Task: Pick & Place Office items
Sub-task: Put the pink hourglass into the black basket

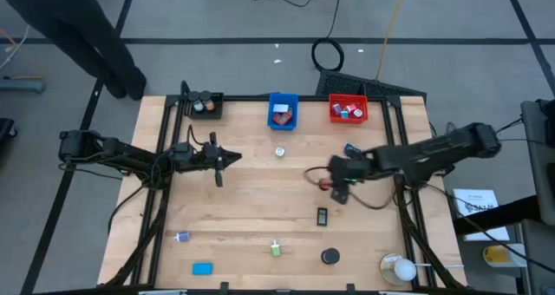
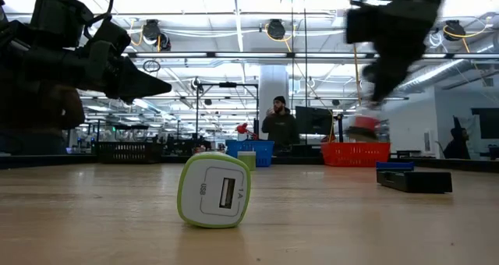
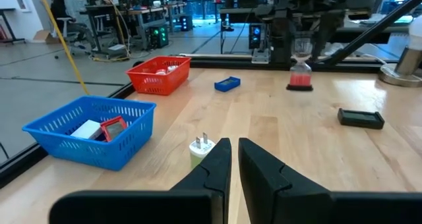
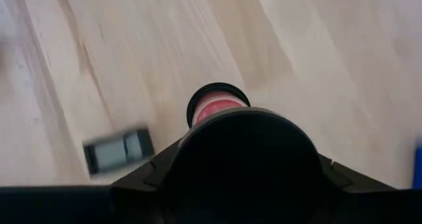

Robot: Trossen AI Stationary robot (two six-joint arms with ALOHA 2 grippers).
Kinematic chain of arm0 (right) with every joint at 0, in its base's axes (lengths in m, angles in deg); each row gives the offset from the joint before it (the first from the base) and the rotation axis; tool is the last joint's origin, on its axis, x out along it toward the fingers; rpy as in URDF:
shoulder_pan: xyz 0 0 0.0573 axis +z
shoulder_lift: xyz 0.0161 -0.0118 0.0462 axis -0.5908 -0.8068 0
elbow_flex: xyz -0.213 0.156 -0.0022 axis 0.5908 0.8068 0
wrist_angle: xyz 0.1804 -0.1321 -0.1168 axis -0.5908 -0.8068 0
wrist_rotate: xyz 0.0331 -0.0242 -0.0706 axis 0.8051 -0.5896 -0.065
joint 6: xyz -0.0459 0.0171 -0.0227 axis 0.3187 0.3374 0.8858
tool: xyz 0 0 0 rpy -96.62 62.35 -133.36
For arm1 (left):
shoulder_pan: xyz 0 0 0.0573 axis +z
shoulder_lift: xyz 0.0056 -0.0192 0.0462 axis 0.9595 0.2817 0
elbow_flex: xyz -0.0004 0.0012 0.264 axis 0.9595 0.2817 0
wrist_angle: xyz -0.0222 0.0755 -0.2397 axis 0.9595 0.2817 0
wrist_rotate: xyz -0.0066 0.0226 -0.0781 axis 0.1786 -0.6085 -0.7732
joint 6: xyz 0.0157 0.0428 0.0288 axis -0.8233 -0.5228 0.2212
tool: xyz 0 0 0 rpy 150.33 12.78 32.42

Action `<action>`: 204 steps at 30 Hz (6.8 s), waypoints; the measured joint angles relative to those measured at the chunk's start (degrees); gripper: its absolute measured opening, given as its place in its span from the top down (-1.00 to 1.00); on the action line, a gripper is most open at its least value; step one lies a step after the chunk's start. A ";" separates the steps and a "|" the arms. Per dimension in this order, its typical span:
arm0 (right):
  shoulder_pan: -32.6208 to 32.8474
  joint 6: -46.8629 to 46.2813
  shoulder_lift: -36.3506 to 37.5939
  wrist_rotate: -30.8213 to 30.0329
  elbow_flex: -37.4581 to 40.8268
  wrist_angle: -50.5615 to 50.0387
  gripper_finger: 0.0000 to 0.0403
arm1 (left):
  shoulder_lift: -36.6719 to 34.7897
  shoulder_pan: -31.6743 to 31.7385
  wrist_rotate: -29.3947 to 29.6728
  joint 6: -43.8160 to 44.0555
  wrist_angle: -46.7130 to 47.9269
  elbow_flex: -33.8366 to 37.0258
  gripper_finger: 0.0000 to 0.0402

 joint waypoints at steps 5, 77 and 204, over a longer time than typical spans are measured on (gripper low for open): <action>-3.98 13.69 -15.70 3.26 -13.79 1.17 0.07 | 0.00 0.00 0.00 0.01 0.02 0.00 0.81; -8.37 32.69 12.69 -4.75 25.56 56.56 0.98 | 0.00 -0.59 0.91 5.40 4.91 -2.10 0.81; -9.49 35.45 13.65 -4.65 36.08 80.50 0.98 | 1.95 -13.20 36.28 35.12 45.22 -12.22 0.12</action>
